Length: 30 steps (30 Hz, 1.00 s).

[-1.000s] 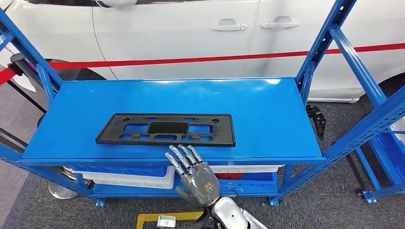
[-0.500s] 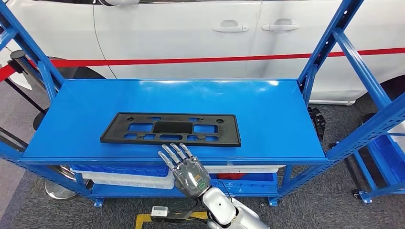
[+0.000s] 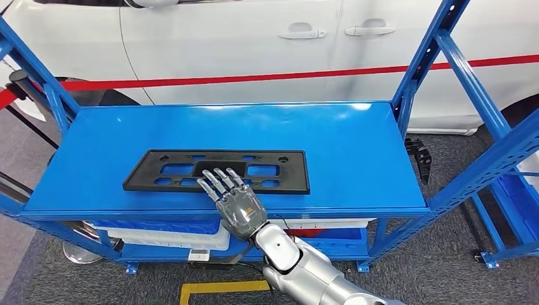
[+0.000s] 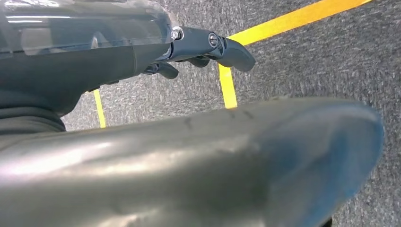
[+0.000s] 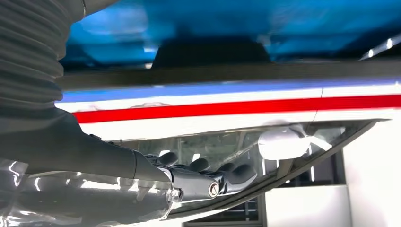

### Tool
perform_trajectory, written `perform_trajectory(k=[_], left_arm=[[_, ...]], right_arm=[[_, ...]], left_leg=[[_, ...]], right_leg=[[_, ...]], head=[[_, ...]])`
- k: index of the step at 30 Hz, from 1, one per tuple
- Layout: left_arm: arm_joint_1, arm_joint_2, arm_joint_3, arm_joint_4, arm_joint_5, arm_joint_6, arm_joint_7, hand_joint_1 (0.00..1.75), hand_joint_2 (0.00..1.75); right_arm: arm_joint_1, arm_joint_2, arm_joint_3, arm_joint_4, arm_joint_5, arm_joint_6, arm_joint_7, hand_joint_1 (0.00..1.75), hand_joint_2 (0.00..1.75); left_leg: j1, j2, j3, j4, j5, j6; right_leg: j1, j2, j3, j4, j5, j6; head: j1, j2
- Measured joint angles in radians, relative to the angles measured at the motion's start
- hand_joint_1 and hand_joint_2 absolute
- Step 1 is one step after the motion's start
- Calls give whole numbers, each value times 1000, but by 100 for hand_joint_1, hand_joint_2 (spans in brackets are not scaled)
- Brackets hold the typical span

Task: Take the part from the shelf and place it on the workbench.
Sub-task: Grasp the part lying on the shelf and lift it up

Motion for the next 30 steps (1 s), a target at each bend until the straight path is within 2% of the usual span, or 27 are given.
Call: perform_trajectory(k=[3, 4, 5, 6, 8, 9, 11, 14, 16, 18, 19, 20, 21, 23, 24, 25, 26, 28, 30], left_arm=[[1, 0, 0, 0, -1, -4, 0, 0, 0], [2, 0, -1, 0, -3, -6, 0, 0, 0], [3, 0, -1, 0, -5, -7, 1, 0, 0], [4, 0, -1, 0, -6, -9, 1, 0, 0], [3, 0, -2, 0, -9, -10, 1, 0, 0], [2, 0, -2, 0, -10, -10, 1, 0, 0], [-1, -1, -3, 0, -14, -10, 3, 0, 0], [-1, -3, -4, 0, -16, -10, 10, 0, 0], [-3, -6, -4, 0, -16, -8, 14, 0, 0], [-5, -7, -4, 0, -16, -7, 17, 0, 0], [-5, -8, -4, 0, -15, -7, 17, 0, 0], [-5, -8, -4, 0, -14, -6, 18, 0, 0], [-4, -8, -4, 0, -13, -6, 18, 0, 0], [-3, -8, -4, 0, -10, -4, 18, 0, 0], [-3, -9, -4, 0, -9, -3, 18, 0, 0], [-4, -9, -4, 0, -7, -2, 17, 0, 0], [-4, -9, -3, 0, -5, 0, 17, 0, 0], [-4, -9, -1, 0, -1, 2, 17, 0, 0], [-2, -9, 2, 0, 1, 3, 17, 0, 0]], right_arm=[[-14, 12, 0, 11, -14, -8, 10, 0, 175], [-18, 14, 0, 14, -21, -10, 15, 0, 175], [-24, 16, 0, 16, -28, -11, 20, 0, 175], [-33, 19, 0, 17, -34, -11, 25, 0, 175], [-57, 26, 0, 15, -45, -10, 34, 0, 175], [-70, 29, -1, 14, -49, -9, 37, 0, 175], [-92, 35, -4, 11, -58, -2, 42, 0, 175], [-120, 42, -11, 14, -69, 18, 45, 0, 175], [-141, 49, -17, 28, -72, 35, 44, 0, 175], [-157, 55, -20, 59, -68, 55, 43, 0, 175], [-161, 58, -20, 79, -65, 64, 45, 0, 175], [-163, 60, -20, 97, -62, 72, 47, 0, 175], [-167, 64, -20, 115, -59, 82, 51, 0, 175], [-181, 74, -20, 147, -52, 107, 61, 0, 175], [-191, 81, -20, 163, -49, 122, 67, 0, 175], [-201, 87, -20, 178, -47, 138, 73, 0, 175], [-208, 93, -20, 193, -47, 152, 79, 0, 175], [-222, 99, -21, 216, -47, 173, 88, 0, 175], [-236, 104, -21, 232, -48, 183, 91, 0, 175]], left_leg=[[2, 0, -84, 180, -85, -9], [3, 0, -106, 225, -95, -10], [3, 0, -113, 234, -86, -10], [2, 0, -102, 204, -59, -8], [1, 0, -44, 76, 10, 0], [-1, 0, -18, 18, 31, 5], [-6, -1, 3, -31, 38, 13], [-3, -1, 7, -43, 45, 27], [2, 1, 10, -52, 50, 38], [1, 2, 10, -52, 51, 42], [1, 1, 10, -52, 51, 42], [1, 1, 10, -51, 50, 42], [1, 0, 10, -49, 50, 41], [2, -1, 10, -44, 46, 35], [0, -1, 8, -39, 42, 30], [-2, -1, 6, -35, 40, 25], [-4, -1, 4, -34, 39, 20], [-3, -1, 3, -36, 39, 9], [0, 0, -6, -12, 19, -1]], right_leg=[[2, -1, 1, -1, -1, -10], [4, -1, 1, -1, -1, -11], [5, 0, 1, 0, -2, -12], [7, 1, 2, 1, -2, -12], [9, 4, 4, 3, -4, -10], [11, 5, 4, 4, -5, -8], [12, 4, 1, 4, -4, 0], [12, 3, -2, 11, -9, 17], [10, 2, -31, 74, -50, 27], [6, 2, -92, 201, -110, 34], [4, 2, -118, 254, -126, 36], [1, 2, -130, 276, -124, 38], [-1, 2, -123, 259, -103, 38], [-5, 0, -66, 137, -38, 36], [-4, 0, -38, 77, -16, 33], [-3, 0, -19, 36, -5, 30], [-1, 0, -12, 18, -4, 25], [1, 0, -11, 14, -3, 13], [-1, 0, -9, 8, 0, 0]], head=[[-1, 0], [-1, 0], [-1, 0], [-1, 0], [-1, 0], [-1, 0], [0, 0], [1, 0], [1, 0], [2, 0], [2, 0], [2, 0], [2, 0], [2, 0], [2, 0], [1, 0], [1, 0], [0, 0], [0, 0]])
